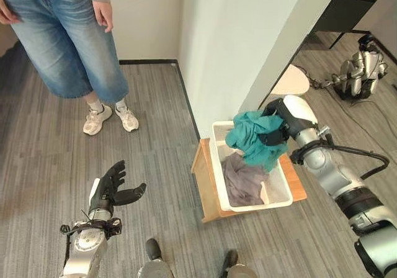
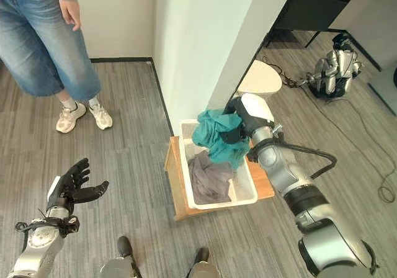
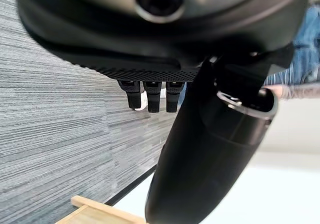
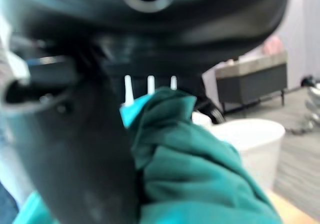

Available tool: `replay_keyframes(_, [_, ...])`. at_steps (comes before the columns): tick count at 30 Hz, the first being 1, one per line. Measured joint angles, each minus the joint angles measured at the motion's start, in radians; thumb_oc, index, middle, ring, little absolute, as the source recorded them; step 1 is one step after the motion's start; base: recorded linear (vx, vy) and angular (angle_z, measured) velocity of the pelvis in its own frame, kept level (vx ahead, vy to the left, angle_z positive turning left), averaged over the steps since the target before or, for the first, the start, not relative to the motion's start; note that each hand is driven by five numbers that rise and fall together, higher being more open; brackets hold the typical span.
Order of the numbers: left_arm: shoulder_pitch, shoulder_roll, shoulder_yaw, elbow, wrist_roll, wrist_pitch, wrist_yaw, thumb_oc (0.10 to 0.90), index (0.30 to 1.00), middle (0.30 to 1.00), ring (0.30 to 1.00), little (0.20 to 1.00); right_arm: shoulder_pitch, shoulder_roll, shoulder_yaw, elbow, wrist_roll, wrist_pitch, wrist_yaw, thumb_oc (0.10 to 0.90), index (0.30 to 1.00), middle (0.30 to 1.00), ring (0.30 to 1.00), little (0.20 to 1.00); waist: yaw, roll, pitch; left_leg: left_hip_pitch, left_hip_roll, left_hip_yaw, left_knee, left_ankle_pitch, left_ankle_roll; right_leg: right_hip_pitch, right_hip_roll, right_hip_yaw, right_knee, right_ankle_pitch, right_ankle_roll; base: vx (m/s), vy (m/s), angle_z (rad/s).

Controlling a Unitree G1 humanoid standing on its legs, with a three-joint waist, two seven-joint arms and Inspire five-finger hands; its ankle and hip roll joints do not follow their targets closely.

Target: Pick up bed clothes into laundry basket.

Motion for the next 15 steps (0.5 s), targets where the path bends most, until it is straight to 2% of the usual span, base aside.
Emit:
replay_keyframes(1, [0.017,0.010,0.002,-0.001,0.001,0.000,0.000,0.800,0.900,0.900,0.900,0.900,0.019,0.027,0.000,0.017,0.000,0.005,0.001,0.400,0.300,0.300,0.300,0.300,0.005,-0.022,-0.015,0.009,-0.010,0.000,0.000,0.005,-0.015,0.001,0.000,0.010,-0.002,0.033,-0.019,0.03,-0.078,0.17])
replay_keyframes(2, [0.022,-0.015,0.002,0.013,0.003,0.003,0.002,0.800,0.900,0.900,0.900,0.900,0.039,0.038,0.002,0.037,0.000,0.009,0.003,0.400,0.300,0.300,0.300,0.300,0.006,0.006,-0.016,0.016,0.014,-0.008,0.000,0.003,-0.036,0.014,0.028,0.019,-0.002,0.057,-0.014,0.05,-0.098,0.03])
replay_keyframes(4, [0.071,-0.055,-0.004,0.013,0.009,0.003,-0.006,0.800,0.900,0.900,0.900,0.900,0.070,0.048,0.016,0.064,0.000,0.017,0.008,0.400,0.300,0.300,0.300,0.300,0.025,0.073,-0.018,0.011,0.091,-0.003,0.005,0.027,-0.071,0.011,0.101,-0.007,-0.002,0.028,-0.043,0.11,-0.063,-0.02])
replay_keyframes(5, [0.073,-0.070,-0.007,0.022,0.011,0.010,-0.011,0.800,0.900,0.900,0.900,0.900,0.081,0.048,0.016,0.074,0.000,0.022,0.008,0.400,0.300,0.300,0.300,0.300,0.031,0.087,-0.020,0.010,0.106,-0.005,0.004,0.031,-0.077,0.012,0.117,-0.009,-0.003,0.022,-0.047,0.05,-0.056,0.00])
replay_keyframes(6, [0.074,-0.079,-0.007,0.028,0.018,0.018,-0.020,0.800,0.900,0.900,0.900,0.900,0.093,0.050,0.015,0.083,0.000,0.023,0.008,0.648,0.672,0.672,0.672,0.672,0.031,0.095,-0.021,0.011,0.117,-0.008,0.004,0.039,-0.090,0.014,0.127,-0.012,-0.003,0.015,-0.053,-0.06,-0.052,0.03])
replay_keyframes(7, [0.069,-0.080,-0.010,0.028,0.033,0.021,-0.025,0.800,0.900,0.900,0.900,0.900,0.098,0.051,0.016,0.098,0.000,0.026,0.009,0.800,0.900,0.900,0.900,0.900,0.025,0.095,-0.019,0.007,0.125,-0.006,0.006,0.047,-0.102,0.013,0.134,-0.024,-0.002,0.015,-0.054,0.05,-0.072,0.08])
replay_keyframes(10, [0.040,-0.080,-0.012,0.029,0.036,0.021,-0.026,0.800,0.900,0.900,0.900,0.900,0.098,0.056,0.000,0.117,0.001,0.041,0.006,0.800,0.900,0.900,0.900,0.900,0.017,0.092,-0.017,-0.009,0.116,-0.032,0.006,0.046,-0.104,0.011,0.132,-0.033,-0.003,0.012,-0.053,-0.04,-0.036,0.17])
replay_keyframes(15, [0.012,-0.077,0.004,0.023,0.035,0.021,-0.018,0.800,0.900,0.900,0.900,0.900,0.077,0.079,-0.022,0.111,0.005,0.041,-0.012,0.800,0.900,0.900,0.900,0.900,0.037,0.093,-0.017,-0.020,0.114,-0.039,0.006,0.046,-0.103,0.010,0.127,-0.049,-0.003,0.011,-0.052,0.01,-0.010,0.08])
